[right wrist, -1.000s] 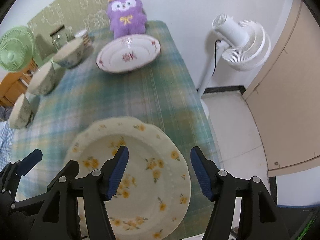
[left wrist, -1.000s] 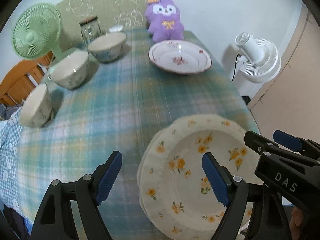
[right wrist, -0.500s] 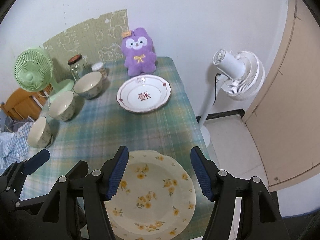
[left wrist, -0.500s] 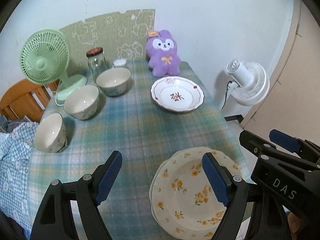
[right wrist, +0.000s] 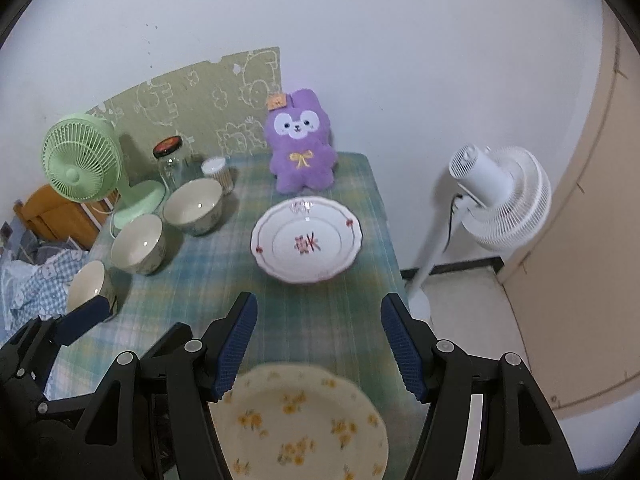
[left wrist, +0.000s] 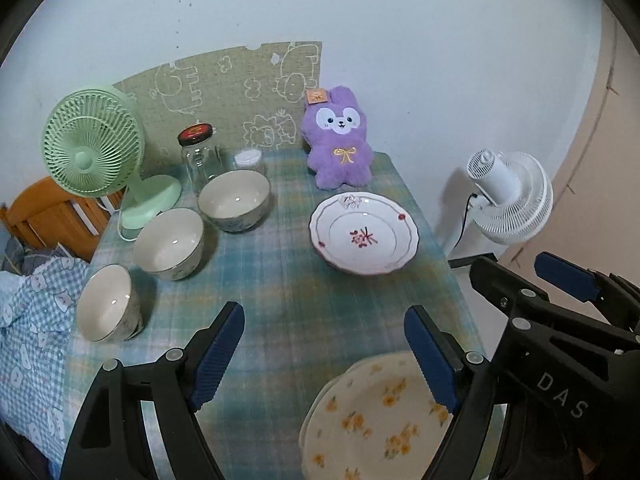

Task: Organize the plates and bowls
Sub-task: 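Move both grippers to the white plate with red rim and character, then close both grippers on the rim of the red-rimmed white plate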

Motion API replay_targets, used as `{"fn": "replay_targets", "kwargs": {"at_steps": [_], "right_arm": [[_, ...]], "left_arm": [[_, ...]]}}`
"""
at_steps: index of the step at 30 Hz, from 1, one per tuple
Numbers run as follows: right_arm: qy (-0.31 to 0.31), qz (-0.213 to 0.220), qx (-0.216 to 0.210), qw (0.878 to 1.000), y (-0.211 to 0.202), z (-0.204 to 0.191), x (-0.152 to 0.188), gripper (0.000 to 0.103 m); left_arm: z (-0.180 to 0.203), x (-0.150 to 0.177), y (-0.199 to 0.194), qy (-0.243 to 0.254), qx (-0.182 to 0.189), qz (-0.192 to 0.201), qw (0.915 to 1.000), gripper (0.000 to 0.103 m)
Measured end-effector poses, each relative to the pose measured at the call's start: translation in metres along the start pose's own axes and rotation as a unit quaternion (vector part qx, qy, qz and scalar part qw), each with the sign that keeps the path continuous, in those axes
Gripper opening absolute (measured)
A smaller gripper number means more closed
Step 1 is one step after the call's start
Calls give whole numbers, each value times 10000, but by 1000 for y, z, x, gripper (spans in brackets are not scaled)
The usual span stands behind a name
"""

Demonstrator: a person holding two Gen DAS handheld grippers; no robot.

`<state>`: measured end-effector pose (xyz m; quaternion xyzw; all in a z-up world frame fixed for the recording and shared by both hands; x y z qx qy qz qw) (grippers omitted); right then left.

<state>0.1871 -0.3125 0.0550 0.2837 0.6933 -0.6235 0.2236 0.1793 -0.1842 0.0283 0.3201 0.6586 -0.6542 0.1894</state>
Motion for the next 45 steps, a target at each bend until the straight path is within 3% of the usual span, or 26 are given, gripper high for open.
{"fn": "replay_targets", "kwargs": {"at_steps": [8,18,23,33,45], "right_arm": [[-211,-11,-195,9996,35,14,-34,68],[-182,-62,-351,9992,72,33,-56,68],[-194,-83,-418,9989,97,42,-66,68],[-168,-197,-413,9988,149,62,-77,68],[-67,-431,-466,9980,208,77,-78,68]], "left_arm": [[11,-26,32,-162,-201,-54,9997,82],[24,-50,68,-279,-247,-7,9993,82],[30,-59,88,-320,-445,17,9985,82],[37,-69,139,-466,-582,-125,9971,80],[42,-70,197,-527,-724,-410,9951,71]]}}
Point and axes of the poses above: each gripper's, at about its wrist camera, not at the fingertips, and y roughly the way its jaws point, z to its right, x to its underside, the point moved 1 cm from there along y, roughly the way its jaws point, and after that the axes turned 7 degrees about -x, right-handed, at the moved point
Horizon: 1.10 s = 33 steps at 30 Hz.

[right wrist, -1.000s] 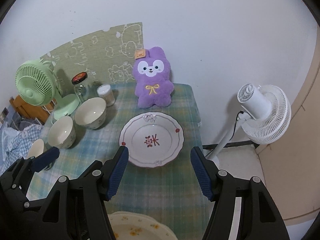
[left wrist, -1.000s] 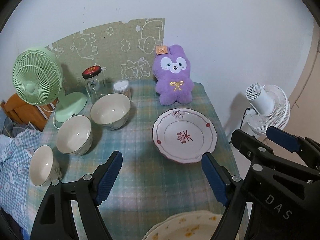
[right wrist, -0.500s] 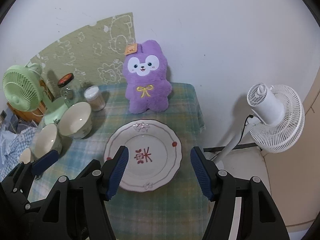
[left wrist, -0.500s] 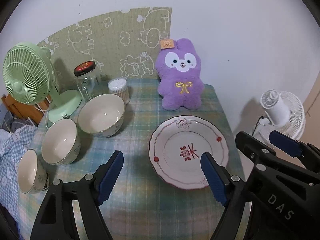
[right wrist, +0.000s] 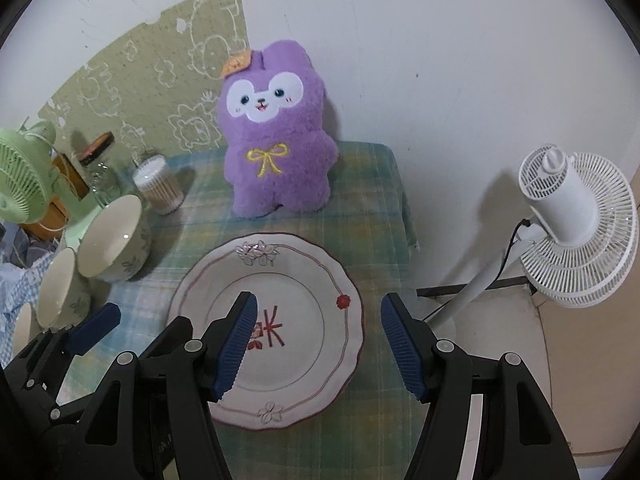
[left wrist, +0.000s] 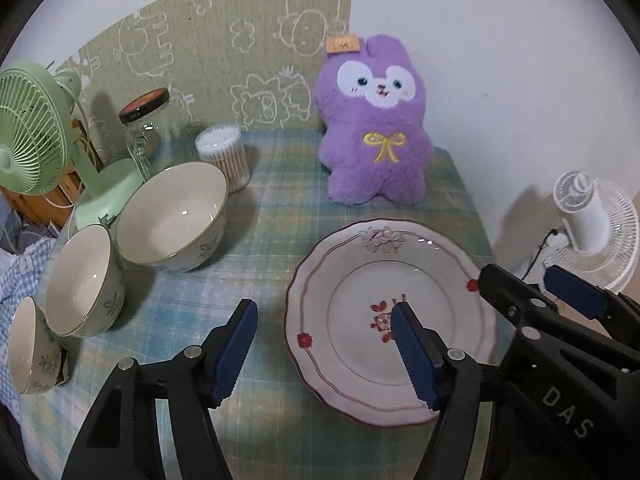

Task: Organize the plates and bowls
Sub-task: 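Close both grippers on the rim of the red-rimmed white plate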

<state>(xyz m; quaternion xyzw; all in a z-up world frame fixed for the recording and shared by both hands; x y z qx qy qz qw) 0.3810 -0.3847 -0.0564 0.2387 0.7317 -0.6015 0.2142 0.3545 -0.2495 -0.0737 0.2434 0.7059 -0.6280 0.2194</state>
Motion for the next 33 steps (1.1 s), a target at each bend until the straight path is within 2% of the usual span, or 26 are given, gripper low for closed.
{"fn": "replay_targets", "kwargs": {"at_steps": [6,23,27,31,33], "right_arm": [[115,-182,-32,9998,27,9,3,68],[201,-603,-1,9980,74,18,13,67],[282,-637,3,9976,81,22,13,61],[373,-632,-58,9973,84,24,12,61],[353,-656,-77,9972,86,24,12,56]], "left_arm": [[6,-1,22,94,-142,-203,9996,68],[15,6,68,219,-144,-609,9978,57],[17,5,69,193,-164,-602,9979,57],[17,4,71,146,-145,-601,9980,57],[17,4,72,161,-154,-591,9980,57]]}}
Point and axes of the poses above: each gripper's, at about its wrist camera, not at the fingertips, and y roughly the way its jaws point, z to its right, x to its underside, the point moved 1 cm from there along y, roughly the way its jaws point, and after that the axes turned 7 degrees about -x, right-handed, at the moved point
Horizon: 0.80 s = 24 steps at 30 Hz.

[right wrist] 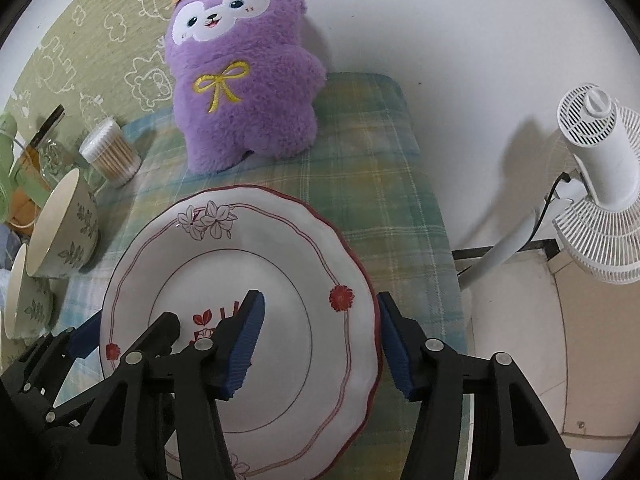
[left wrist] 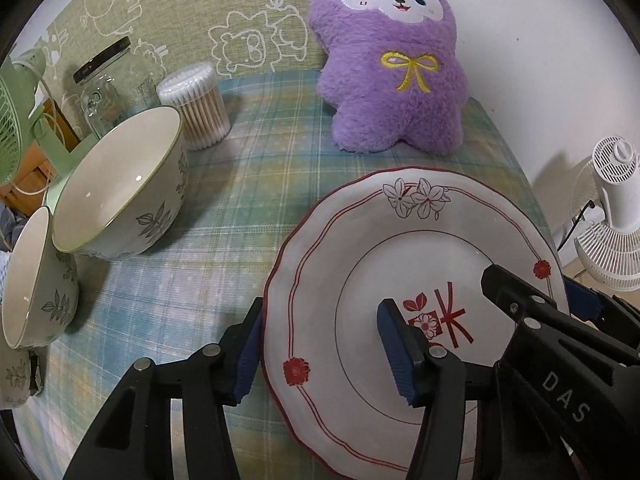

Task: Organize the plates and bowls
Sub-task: 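Close both grippers on the rim of the red-rimmed white plate, then lift the red-rimmed plate with both grippers and carry it toward the plate stack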

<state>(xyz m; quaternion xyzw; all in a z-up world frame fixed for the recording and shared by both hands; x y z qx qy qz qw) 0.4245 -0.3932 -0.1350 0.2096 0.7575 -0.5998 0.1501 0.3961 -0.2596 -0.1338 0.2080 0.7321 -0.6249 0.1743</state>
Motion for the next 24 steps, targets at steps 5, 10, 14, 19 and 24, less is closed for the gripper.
{"fn": "replay_targets", "kwargs": {"at_steps": [5,10,14,19,24], "right_arm": [[-15,-24,114,9999,2,0,0,51],[-110,-92,252,9996,4,0,0,45],[-101,-86,255,9996,4,1,0,45],[-79,-73,300,9995,4,0,-1,45],[-69,-107,308,9994,1,0,0,45]], "left_arm": [[0,-1,1,80,-5,34,10000,57],[-2,-2,2,-61,-98,44,9999,49],[-2,-4,3,-213,-161,9,9996,49],[-2,-4,4,-141,-196,34,9997,49],[1,-4,3,-99,-208,18,9997,47]]}}
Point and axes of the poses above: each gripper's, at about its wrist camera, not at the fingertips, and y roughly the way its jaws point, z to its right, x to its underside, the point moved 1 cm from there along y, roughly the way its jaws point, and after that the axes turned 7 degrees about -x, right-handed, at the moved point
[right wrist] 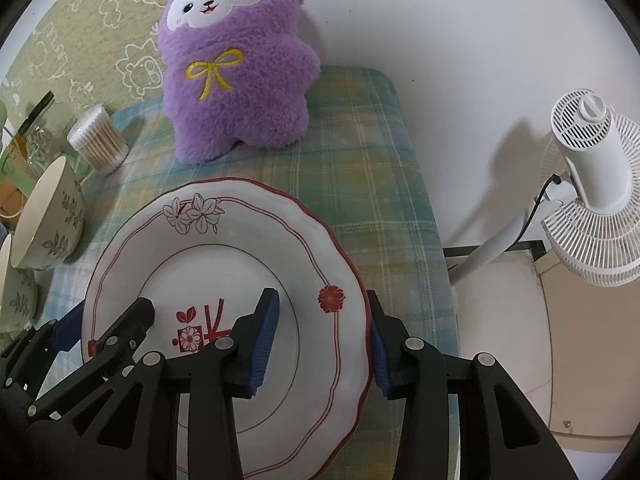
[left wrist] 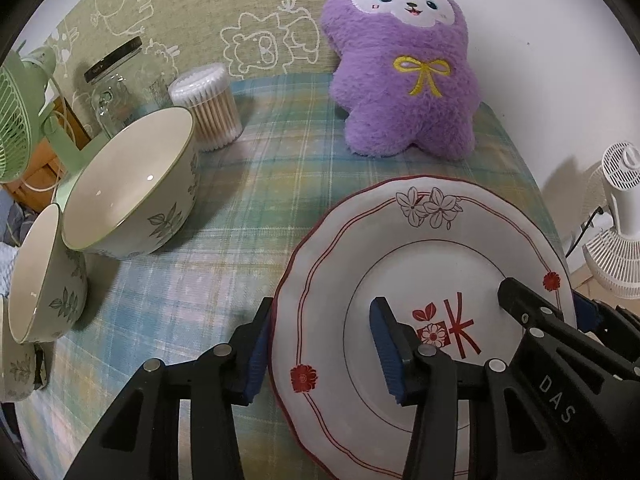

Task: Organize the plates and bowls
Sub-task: 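Lift the red-rimmed plate with both grippers and carry it toward the plate stack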

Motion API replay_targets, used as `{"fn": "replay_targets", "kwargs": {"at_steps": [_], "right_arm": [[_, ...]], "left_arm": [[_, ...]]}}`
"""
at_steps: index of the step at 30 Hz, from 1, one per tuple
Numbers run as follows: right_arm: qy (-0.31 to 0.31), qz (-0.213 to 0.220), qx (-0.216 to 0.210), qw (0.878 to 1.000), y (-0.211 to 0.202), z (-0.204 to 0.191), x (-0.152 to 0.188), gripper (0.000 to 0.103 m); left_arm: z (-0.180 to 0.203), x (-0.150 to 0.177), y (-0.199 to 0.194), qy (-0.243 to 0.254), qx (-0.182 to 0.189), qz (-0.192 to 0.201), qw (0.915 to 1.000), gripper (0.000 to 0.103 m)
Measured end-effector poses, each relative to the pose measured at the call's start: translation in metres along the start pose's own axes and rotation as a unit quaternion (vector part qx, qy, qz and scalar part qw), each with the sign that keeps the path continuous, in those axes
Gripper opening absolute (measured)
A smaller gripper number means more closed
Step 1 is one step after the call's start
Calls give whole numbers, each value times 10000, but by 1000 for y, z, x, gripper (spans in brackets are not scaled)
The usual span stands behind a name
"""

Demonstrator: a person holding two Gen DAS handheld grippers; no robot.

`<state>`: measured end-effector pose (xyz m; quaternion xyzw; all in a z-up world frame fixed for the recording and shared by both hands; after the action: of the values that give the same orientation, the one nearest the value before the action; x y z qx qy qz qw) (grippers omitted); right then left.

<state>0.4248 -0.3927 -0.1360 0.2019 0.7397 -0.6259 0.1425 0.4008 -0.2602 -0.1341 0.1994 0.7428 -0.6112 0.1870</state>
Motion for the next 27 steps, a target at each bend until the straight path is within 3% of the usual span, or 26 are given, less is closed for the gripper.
{"fn": "replay_targets", "kwargs": {"at_steps": [4,13,27], "right_arm": [[-6,-21,55,10000,-3,-1,2,45],[-59,-65,86,9999,-12,-9,12,45],[-115,-11,79,9999,-34,-29,29,45]], "left_arm": [[1,3,-5,50,-109,4,9999,46],[-13,8,-11,-114,68,-161,9998,46],[-28,24,-36,-166,30,-28,9999,46]]}}
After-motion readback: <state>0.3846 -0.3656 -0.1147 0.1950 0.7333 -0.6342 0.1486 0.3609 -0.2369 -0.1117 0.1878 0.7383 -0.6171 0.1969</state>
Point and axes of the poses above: each gripper's, at about its wrist camera, not at the fingertips, and y roughly the way its jaws point, z to its right, x to its underside, the point moved 1 cm from there along y, roughly the way its jaws point, and after that the axes turned 7 degrees about -x, right-handed, at the moved point
